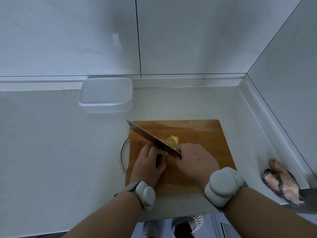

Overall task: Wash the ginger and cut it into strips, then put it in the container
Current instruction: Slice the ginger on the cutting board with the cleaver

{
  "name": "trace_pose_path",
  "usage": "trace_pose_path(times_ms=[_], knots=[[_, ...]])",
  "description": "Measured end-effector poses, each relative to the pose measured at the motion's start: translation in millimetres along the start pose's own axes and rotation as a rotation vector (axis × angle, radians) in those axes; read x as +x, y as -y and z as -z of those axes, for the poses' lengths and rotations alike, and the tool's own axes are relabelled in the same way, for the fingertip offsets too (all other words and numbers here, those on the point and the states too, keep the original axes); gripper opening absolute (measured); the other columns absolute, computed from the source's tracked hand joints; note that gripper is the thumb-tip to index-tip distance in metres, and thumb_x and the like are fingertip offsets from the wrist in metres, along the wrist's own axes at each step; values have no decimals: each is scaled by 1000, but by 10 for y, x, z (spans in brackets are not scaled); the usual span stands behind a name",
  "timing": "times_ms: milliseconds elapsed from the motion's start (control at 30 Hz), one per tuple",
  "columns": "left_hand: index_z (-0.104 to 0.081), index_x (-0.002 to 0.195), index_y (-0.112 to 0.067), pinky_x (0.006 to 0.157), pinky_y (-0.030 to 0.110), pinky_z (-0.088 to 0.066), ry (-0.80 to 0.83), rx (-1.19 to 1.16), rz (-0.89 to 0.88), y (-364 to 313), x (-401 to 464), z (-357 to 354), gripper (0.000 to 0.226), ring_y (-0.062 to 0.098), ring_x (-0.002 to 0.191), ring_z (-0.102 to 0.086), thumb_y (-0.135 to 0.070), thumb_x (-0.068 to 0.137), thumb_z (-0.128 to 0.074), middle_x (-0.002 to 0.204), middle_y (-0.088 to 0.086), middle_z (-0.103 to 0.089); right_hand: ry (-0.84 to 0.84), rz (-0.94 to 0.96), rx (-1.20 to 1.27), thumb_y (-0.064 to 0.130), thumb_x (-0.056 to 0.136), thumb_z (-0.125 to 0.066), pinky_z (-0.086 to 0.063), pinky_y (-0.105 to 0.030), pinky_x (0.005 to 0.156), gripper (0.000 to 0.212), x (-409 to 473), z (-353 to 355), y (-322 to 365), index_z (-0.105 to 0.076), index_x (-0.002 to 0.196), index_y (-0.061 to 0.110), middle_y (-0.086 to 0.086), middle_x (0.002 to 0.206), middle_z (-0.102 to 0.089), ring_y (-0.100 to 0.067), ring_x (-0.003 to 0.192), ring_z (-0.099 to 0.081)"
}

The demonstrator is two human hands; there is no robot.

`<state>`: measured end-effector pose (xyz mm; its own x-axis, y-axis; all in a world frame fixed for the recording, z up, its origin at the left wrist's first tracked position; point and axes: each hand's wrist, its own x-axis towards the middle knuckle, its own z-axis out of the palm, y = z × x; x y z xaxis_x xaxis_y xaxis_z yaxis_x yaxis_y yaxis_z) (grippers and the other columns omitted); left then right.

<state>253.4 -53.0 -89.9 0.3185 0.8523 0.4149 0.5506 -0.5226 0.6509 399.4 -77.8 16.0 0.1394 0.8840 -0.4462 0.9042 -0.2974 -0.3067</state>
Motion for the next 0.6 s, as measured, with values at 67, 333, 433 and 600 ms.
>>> trace_pose_path(times_ms=[67,333,433,600], knots=[[-61,89,-12,67,19,-48,-1,-6,1,0,-1,-1,14,15,82,-56,-24,81,-57,92,1,-58,2,-1,-3,20,96,-50,-58,-33,65,15,15,-14,2,-65,98,19,0,80,-64,-20,70,-64],[-61,89,-12,68,16,-46,20,-7,23,-12,11,4,11,13,82,-55,-18,79,-63,93,0,-57,30,-2,15,19,95,-51,-58,-32,64,16,88,-14,-3,-66,102,19,1,79,-64,-19,68,-64],[-61,89,-13,68,16,-48,23,-8,24,-4,5,8,14,12,83,-55,-25,83,-56,93,-1,-57,48,-6,15,21,96,-51,-58,-31,64,16,100,34,-4,-65,102,20,1,78,-63,-18,67,-64],[-60,92,-15,67,18,-50,41,0,27,0,4,13,16,11,84,-55,-28,83,-54,95,-1,-57,58,-8,12,22,97,-52,-53,-25,60,14,88,93,23,-65,102,20,2,77,-62,-14,62,-58]])
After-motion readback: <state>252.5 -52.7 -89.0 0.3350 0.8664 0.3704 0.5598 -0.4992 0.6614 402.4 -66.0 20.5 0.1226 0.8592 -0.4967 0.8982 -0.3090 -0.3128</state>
